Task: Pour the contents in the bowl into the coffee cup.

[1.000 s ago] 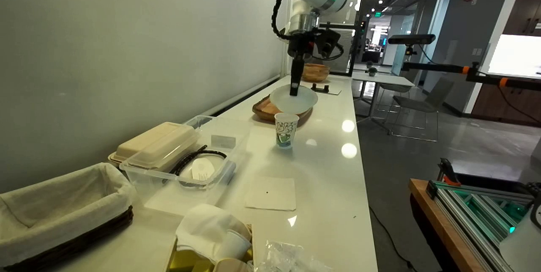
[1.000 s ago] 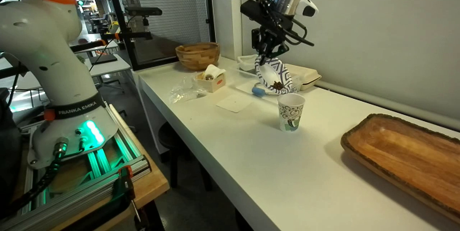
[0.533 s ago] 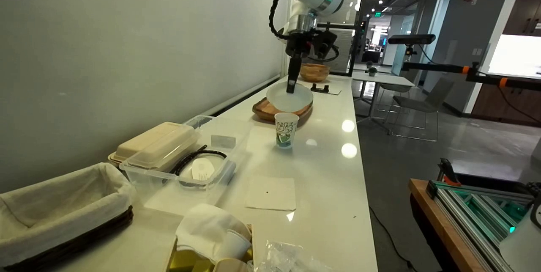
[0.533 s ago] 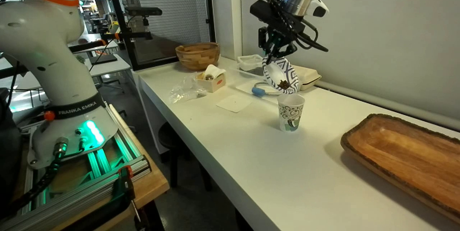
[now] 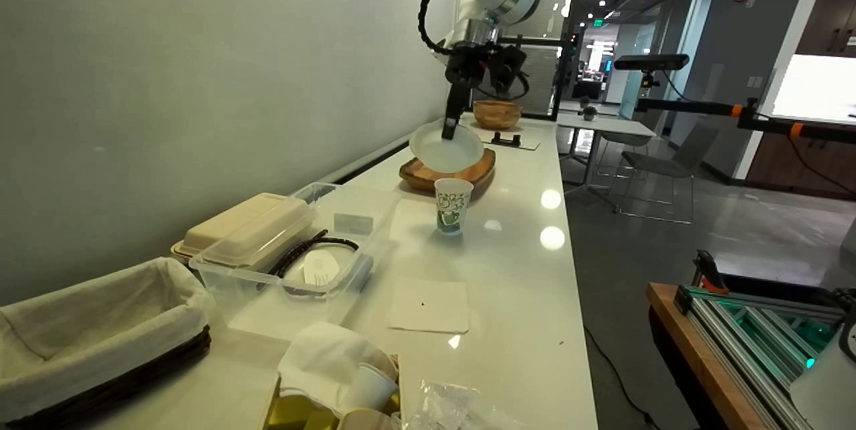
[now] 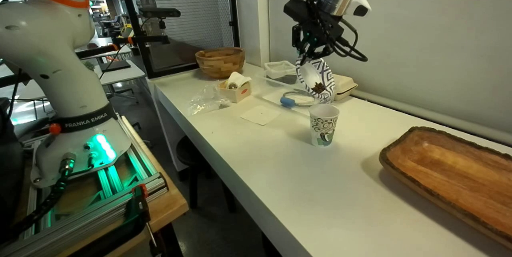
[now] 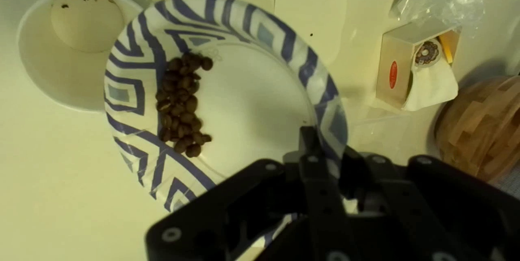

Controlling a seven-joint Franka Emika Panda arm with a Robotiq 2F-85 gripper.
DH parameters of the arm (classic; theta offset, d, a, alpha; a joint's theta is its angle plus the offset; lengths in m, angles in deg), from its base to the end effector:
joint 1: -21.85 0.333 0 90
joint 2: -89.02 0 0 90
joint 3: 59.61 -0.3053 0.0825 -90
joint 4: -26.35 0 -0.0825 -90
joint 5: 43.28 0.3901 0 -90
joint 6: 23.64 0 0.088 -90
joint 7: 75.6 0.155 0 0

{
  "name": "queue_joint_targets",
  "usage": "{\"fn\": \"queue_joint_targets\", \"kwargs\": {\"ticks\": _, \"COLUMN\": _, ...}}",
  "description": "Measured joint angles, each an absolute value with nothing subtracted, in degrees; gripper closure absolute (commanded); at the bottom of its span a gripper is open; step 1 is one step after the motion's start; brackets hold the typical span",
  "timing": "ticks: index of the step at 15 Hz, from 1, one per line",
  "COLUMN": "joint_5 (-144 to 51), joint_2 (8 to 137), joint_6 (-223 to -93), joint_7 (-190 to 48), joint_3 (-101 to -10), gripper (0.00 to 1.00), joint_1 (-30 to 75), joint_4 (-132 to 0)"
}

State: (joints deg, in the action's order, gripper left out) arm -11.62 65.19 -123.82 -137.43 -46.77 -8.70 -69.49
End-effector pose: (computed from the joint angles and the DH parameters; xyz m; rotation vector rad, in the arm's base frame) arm 0.5051 -0.3665 0.2992 -2.6161 -0.1771 -0.2013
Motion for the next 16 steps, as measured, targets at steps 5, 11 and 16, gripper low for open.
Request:
{"fn": "queue_joint_targets", "kwargs": {"ticks": 5, "joint_5": -7.6, "joint_2": 63.8, "joint_6": -122.2, "joint_7": -137.6, "joint_3": -47.2, "gripper": 0.98, "joint_1": -10.1, "joint_4": -68.7}}
{"fn": "queue_joint_targets", "kwargs": {"ticks": 11, "joint_5": -4.1, "joint_2": 63.3, "joint_6": -122.1, "joint_7": -136.5, "joint_3": -47.2, "gripper": 0.98, "joint_1": -11.2, "joint_4": -68.6}}
{"fn": "queue_joint_targets", "kwargs": {"ticks": 16, "joint_5": -1.8, "joint_2": 63.3, "joint_6": -122.1, "joint_7": -135.7, "joint_3": -47.2, "gripper": 0.98, "joint_1": -11.8, "joint_4": -68.9}}
